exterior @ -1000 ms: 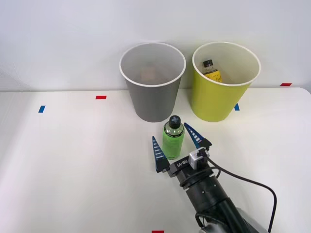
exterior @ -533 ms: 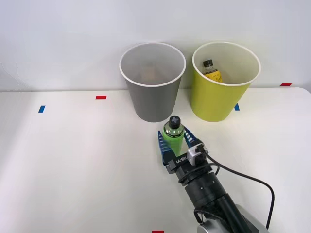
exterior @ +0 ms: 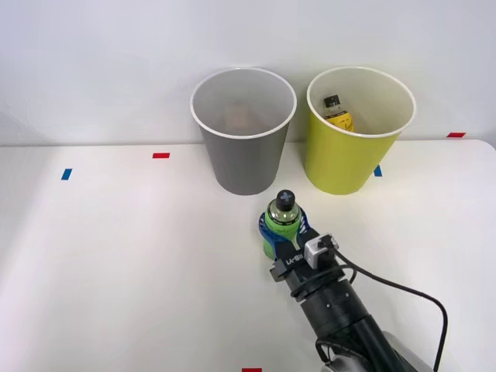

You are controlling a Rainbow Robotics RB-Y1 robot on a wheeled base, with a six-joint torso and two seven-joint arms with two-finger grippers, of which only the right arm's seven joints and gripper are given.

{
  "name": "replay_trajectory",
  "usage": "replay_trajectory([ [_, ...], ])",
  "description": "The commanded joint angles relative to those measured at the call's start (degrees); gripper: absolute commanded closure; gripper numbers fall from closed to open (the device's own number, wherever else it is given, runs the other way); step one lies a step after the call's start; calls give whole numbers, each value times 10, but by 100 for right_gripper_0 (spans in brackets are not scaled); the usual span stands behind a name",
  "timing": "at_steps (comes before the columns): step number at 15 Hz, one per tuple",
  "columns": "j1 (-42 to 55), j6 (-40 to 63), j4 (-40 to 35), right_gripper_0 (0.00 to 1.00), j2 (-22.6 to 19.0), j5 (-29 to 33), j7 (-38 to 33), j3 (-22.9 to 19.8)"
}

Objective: Put cans in the gray bin, plastic bottles in the light green bin

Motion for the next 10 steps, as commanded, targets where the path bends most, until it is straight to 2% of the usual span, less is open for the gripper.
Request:
replay_trajectory([
  [1, 34, 57, -82, 100, -30, 10, -9, -7],
  [4, 79, 130, -204, 100, -71, 1, -22, -17],
  [10, 175, 147, -379, 100, -158, -17, -46, -48],
])
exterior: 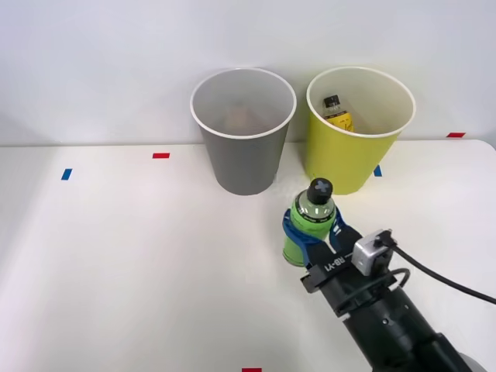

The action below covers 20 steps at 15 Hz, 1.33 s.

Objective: Put cans in the gray bin, plastic bottles in the light green bin

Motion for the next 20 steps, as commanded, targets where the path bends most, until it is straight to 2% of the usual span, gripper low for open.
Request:
replay_trajectory([
  [1, 34, 1, -87, 100, -55, -12, -34, -21],
  [5, 27, 1, -161, 100, -78, -14, -107, -54],
  [9, -6, 9, -184, 100, -66, -22, -122, -99],
  [13, -61, 181, -256, 100, -17, -39, -158, -173],
  [17, -111, 248, -256, 100, 27, -39, -187, -214],
  [20, -185, 364, -246, 100, 56, -39, -192, -255],
])
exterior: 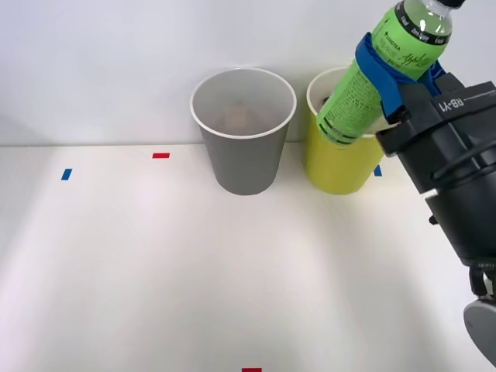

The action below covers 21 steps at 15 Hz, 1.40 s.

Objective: Put cans in the gray bin, plastic bottles in the light green bin

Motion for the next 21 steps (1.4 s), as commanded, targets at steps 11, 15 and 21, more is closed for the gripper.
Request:
replay_trajectory([
  [11, -242, 84, 267, 100, 39, 69, -11, -58],
  [15, -281, 84, 321, 100, 18, 70, -19, -59],
  [21, -299, 84, 358, 96, 6, 83, -25, -59],
])
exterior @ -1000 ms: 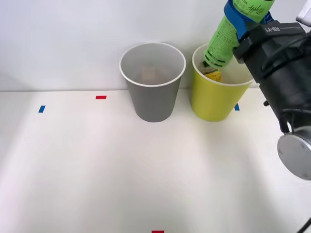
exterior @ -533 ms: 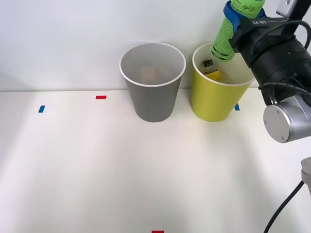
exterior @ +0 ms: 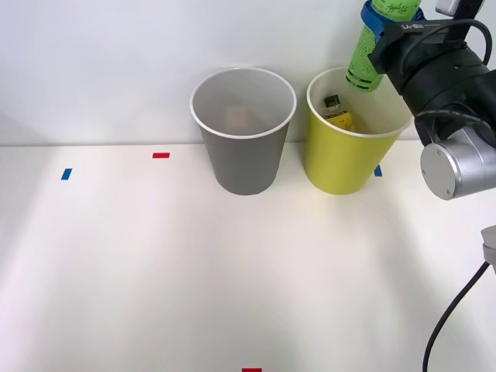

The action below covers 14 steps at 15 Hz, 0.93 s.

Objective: Put cans in the gray bin, plastic bottles in the light green bin

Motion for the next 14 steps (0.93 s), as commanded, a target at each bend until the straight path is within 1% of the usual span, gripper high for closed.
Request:
replay_trajectory([
  [1, -1, 0, 4, 52, 0, 9, -6, 0],
  [3, -1, 0, 4, 2, 0, 13, -10, 0],
  [4, -1, 0, 5, 0, 0, 17, -11, 0],
  [9, 0, 1, 4, 0, 7, 25, -13, 2],
  [11, 11, -2, 3, 0, 16, 47, -9, 3],
  [12, 21, -13, 3, 0, 20, 64, -8, 4],
  [14, 62, -87, 0, 0, 30, 86, -7, 5],
])
